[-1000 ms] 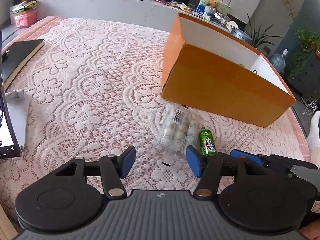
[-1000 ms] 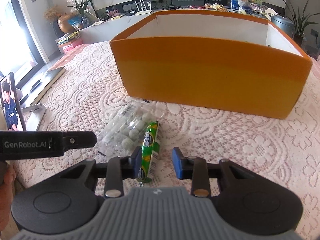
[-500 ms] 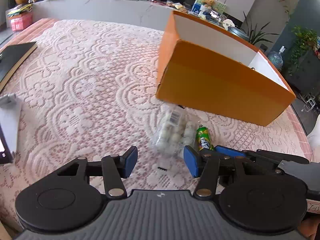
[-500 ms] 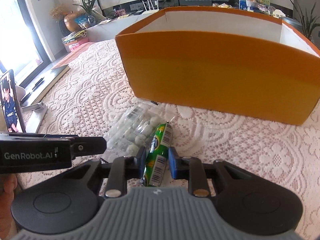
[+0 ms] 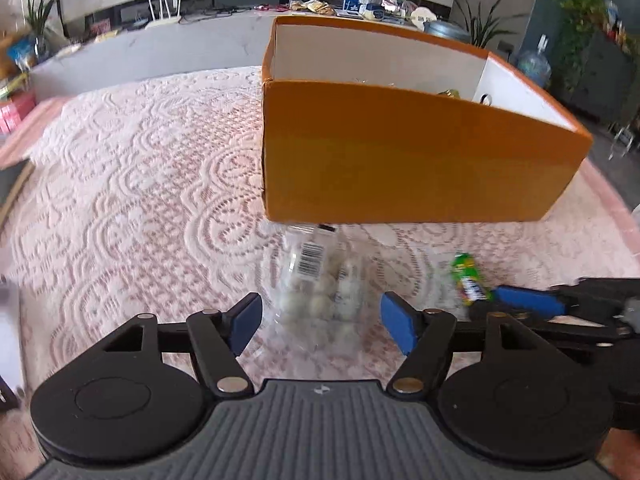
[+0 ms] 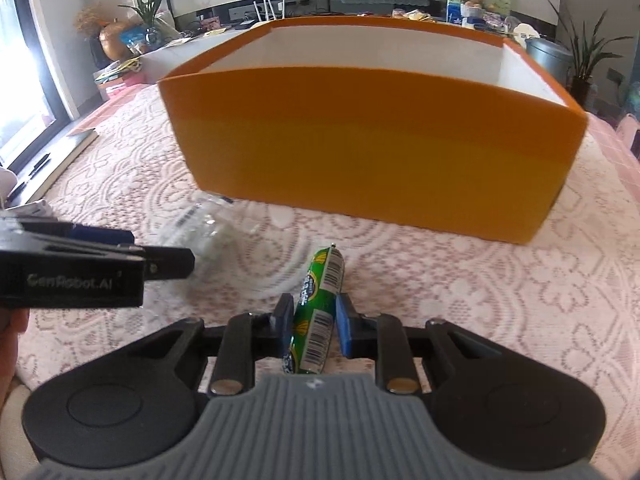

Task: Organize snacks
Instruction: 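Grasp the clear white-ball candy pack with the left tool while the right tool grasps the green tube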

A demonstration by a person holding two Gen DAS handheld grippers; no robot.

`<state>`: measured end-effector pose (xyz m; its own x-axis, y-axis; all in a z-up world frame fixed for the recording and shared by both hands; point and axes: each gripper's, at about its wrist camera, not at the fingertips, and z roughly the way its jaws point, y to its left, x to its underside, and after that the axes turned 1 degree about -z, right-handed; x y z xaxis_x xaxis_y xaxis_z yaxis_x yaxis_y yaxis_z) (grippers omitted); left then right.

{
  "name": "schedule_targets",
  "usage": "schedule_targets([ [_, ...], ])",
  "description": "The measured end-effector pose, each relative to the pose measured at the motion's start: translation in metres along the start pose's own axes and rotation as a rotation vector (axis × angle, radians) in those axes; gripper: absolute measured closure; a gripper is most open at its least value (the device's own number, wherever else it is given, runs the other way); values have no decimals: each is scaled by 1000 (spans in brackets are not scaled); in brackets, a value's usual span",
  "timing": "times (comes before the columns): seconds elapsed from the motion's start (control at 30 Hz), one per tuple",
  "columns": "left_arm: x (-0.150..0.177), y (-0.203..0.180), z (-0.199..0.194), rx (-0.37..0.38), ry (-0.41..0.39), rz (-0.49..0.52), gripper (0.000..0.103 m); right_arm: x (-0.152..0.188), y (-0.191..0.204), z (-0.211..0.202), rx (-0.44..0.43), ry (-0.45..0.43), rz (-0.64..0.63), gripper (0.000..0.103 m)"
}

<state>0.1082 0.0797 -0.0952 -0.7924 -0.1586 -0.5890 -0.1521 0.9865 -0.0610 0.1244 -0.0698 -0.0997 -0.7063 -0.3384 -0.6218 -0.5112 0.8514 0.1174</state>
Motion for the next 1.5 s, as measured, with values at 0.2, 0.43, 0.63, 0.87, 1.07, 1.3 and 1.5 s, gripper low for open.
schedule_targets([
  [0.2, -3, 4, 12, 5, 23, -9, 23, 3, -2, 2, -13, -15, -1, 83],
  [0.43, -4, -7, 20, -25, 14, 44, 23, 3, -1, 4, -17, -31, -7, 82],
  [0.63, 0, -8, 27, -30, 31, 50, 23, 2, -3, 6, -29, -38, 4, 81],
  [0.87, 2, -11, 28, -30, 15, 63, 23, 1, -3, 10, -40, -38, -2, 76],
  [1.07, 3, -10, 29, -23, -6, 59, 23, 0, -12, 19, -57, -24, 49, 67],
  [1.3, 5, -12, 27, -24, -26, 66, 35, 0, -10, 20, -37, -42, 29, 67],
  [1.5, 7, -13, 26, -33, -42, 79, 37, 0, -13, 21, -33, -47, 38, 67],
])
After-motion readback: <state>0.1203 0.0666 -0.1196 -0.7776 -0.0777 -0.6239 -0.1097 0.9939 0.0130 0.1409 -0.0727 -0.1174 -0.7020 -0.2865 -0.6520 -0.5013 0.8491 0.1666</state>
